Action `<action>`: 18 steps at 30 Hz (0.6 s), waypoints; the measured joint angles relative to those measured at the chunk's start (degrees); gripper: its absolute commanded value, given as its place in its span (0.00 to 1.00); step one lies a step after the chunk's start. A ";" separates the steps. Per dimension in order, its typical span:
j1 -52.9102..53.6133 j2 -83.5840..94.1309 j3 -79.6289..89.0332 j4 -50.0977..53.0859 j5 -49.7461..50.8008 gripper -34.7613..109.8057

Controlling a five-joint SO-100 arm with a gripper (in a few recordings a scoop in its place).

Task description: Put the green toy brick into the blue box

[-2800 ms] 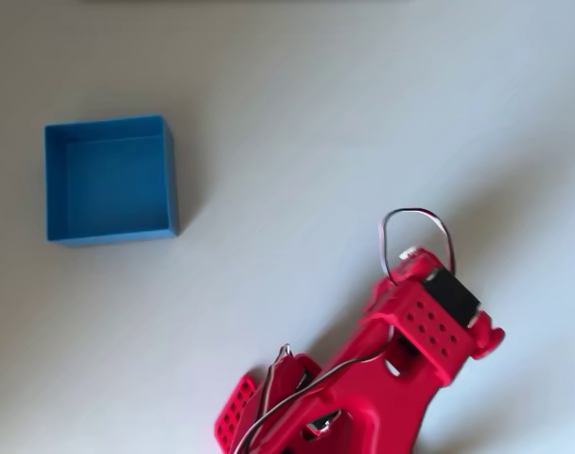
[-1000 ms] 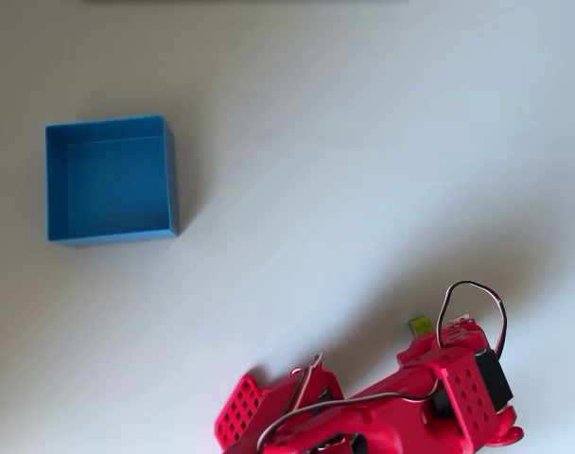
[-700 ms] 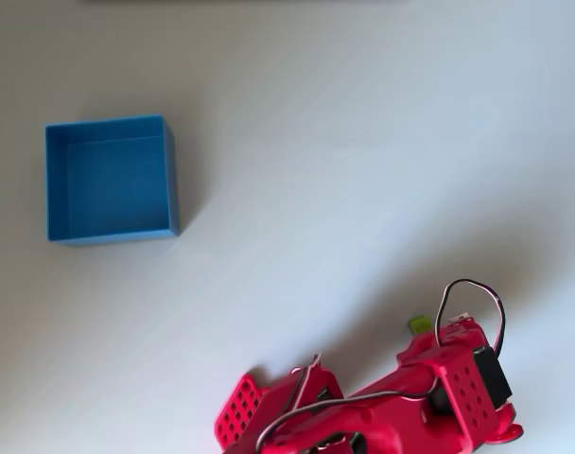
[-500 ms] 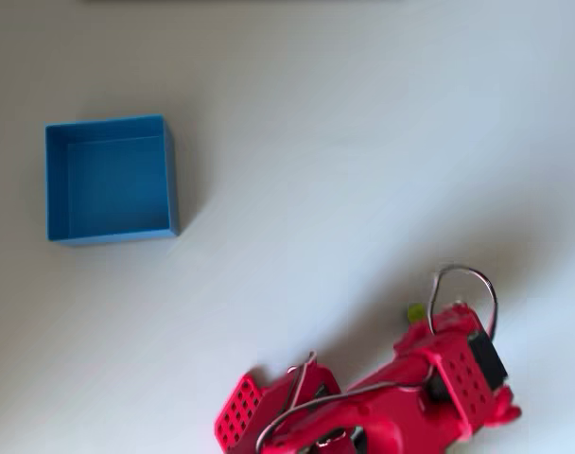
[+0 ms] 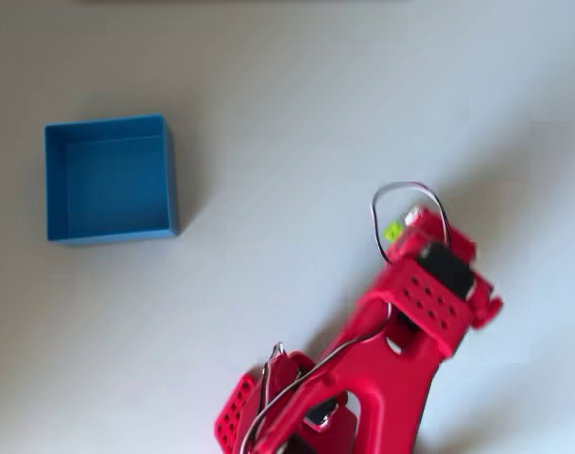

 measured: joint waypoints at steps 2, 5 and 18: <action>-3.96 0.00 -2.64 0.00 -0.35 0.24; -9.40 0.00 -6.33 0.00 -0.35 0.24; -31.64 0.00 -11.34 0.00 -0.88 0.24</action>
